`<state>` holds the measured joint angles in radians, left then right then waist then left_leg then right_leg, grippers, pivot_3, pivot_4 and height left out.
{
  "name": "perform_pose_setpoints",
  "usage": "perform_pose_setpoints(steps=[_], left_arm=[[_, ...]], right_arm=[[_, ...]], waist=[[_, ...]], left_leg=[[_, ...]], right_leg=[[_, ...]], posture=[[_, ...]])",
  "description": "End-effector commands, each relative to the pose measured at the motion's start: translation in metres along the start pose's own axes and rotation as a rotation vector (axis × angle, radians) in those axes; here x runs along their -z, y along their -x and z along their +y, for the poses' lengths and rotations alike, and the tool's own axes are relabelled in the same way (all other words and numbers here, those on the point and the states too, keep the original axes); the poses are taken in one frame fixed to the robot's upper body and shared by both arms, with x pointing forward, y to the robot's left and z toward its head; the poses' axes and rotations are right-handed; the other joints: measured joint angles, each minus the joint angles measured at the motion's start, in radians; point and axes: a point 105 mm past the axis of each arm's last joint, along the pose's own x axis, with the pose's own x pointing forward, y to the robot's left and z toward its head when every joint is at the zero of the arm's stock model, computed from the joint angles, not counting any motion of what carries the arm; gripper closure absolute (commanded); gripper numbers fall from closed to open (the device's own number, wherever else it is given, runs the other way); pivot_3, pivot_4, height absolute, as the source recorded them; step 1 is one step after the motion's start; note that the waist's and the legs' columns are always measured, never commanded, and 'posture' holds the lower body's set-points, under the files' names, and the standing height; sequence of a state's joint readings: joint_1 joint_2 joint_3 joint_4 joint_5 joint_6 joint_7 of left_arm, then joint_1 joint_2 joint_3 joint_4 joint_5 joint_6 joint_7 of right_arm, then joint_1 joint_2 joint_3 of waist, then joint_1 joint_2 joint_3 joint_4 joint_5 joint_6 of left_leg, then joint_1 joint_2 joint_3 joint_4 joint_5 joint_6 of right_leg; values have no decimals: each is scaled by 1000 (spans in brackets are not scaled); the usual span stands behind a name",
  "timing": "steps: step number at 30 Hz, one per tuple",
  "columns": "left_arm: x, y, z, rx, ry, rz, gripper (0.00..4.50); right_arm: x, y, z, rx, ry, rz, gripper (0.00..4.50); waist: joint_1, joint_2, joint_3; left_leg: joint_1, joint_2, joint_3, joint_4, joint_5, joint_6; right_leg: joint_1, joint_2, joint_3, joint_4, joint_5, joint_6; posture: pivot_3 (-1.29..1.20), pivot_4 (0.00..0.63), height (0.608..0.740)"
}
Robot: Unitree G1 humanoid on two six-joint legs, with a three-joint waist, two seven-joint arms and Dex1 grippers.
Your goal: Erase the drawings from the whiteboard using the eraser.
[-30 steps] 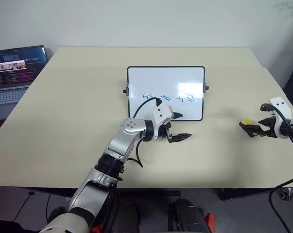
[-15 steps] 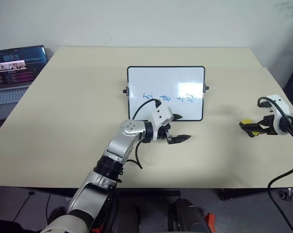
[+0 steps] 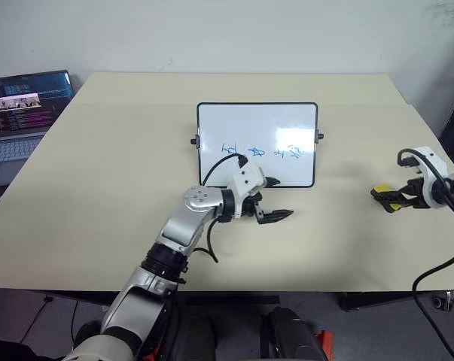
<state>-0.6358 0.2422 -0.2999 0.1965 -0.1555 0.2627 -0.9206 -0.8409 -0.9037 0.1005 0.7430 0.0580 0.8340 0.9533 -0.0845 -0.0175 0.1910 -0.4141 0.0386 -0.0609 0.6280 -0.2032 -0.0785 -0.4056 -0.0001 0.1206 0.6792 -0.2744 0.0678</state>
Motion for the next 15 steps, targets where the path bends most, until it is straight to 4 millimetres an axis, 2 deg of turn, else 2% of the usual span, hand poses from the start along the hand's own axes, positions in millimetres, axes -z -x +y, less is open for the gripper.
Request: perform_pose_setpoints(steps=[1,7,15], left_arm=[[-13,3,2,-16,-28,-40,0],[-14,4,2,-16,-27,-41,0],[-14,3,1,-7,-28,-42,0]], right_arm=[[-11,6,-1,2,27,-32,182],[-14,8,-1,-9,20,-71,182],[-20,18,-10,38,-66,-252,182]], waist=[[0,0,0],[0,0,0],[1,0,0]], left_leg=[[0,0,0,0,0,0],[0,0,0,0,0,0],[0,0,0,0,0,0]], right_leg=[[0,0,0,0,0,0],[0,0,0,0,0,0],[0,0,0,0,0,0]], posture=[[0,150,740],[0,150,740],[0,150,740]])
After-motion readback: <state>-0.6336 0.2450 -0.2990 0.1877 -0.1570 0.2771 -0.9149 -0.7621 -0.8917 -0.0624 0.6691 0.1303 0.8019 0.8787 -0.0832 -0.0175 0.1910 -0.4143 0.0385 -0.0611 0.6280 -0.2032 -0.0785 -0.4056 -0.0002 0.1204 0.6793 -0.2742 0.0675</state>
